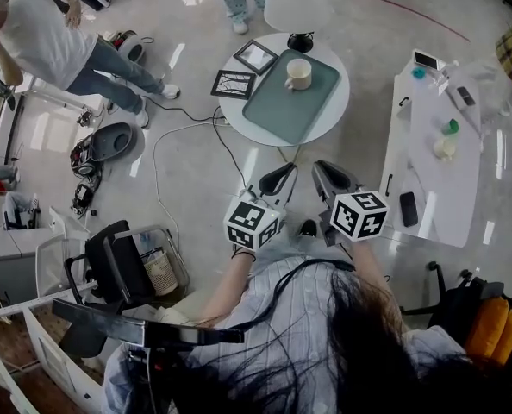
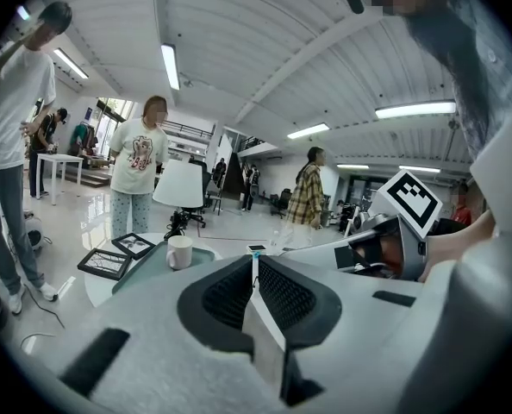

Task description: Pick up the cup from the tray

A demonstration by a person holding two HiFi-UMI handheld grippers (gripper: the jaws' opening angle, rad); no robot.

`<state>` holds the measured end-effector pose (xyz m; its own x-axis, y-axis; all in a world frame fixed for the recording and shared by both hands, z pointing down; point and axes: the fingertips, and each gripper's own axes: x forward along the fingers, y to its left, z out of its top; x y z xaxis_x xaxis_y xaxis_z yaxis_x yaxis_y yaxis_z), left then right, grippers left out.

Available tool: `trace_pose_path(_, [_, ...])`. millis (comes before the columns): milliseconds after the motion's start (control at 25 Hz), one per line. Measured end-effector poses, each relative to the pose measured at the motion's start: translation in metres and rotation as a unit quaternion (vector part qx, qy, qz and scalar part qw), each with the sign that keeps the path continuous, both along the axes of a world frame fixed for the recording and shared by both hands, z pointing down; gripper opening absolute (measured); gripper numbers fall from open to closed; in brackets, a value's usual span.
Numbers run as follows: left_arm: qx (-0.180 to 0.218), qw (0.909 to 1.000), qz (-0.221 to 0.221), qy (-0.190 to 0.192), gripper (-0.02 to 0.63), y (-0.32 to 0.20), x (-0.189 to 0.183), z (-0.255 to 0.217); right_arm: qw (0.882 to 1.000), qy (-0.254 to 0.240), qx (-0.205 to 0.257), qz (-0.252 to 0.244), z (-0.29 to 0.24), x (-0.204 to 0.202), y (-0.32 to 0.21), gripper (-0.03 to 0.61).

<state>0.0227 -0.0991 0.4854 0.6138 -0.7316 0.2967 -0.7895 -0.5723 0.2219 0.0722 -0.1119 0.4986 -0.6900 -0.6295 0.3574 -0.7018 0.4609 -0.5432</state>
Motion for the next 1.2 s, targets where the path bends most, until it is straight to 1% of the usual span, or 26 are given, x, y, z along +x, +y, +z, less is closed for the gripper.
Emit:
trace_pose_path(200, [-0.001, 0.9999, 0.005, 0.016, 0.015, -0.029, -0.006, 0.004, 1.0, 0.011, -0.001, 0.006, 0.003, -0.005, -0.021, 0.048])
trace_pose_path(320, [0.001, 0.9998, 0.016, 0.015, 0.015, -0.049, -0.011, 0.006, 1.0, 0.017, -0.001, 0.017, 0.005, -0.008, -0.042, 0.048])
trace_pose_path(440, [0.001, 0.9996, 0.025, 0.01, 0.015, -0.074, -0.023, 0.007, 0.999, 0.02, 0.0, 0.027, 0.005, -0.016, -0.063, 0.049])
trace_pose_path(640, [0.002, 0.9993, 0.032, 0.017, 0.015, -0.115, -0.048, -0.001, 0.999, 0.024, -0.006, 0.04, 0.005, -0.038, -0.097, 0.049])
trace_pose_path(920, [-0.006, 0.998, 0.062, 0.006, 0.015, -0.153, -0.071, 0.005, 0.998, 0.023, -0.016, 0.062, 0.011, -0.063, -0.135, 0.049])
trace_pose_path(1080, [-0.007, 0.9966, 0.082, 0.006, 0.015, -0.173, -0.075, 0.003, 0.997, 0.021, -0.02, 0.077, 0.014, -0.069, -0.152, 0.049])
trace_pose_path(1200, [-0.009, 0.9949, 0.1, 0.001, 0.015, -0.183, -0.078, 0.006, 0.996, 0.029, -0.016, 0.087, 0.018, -0.073, -0.163, 0.049])
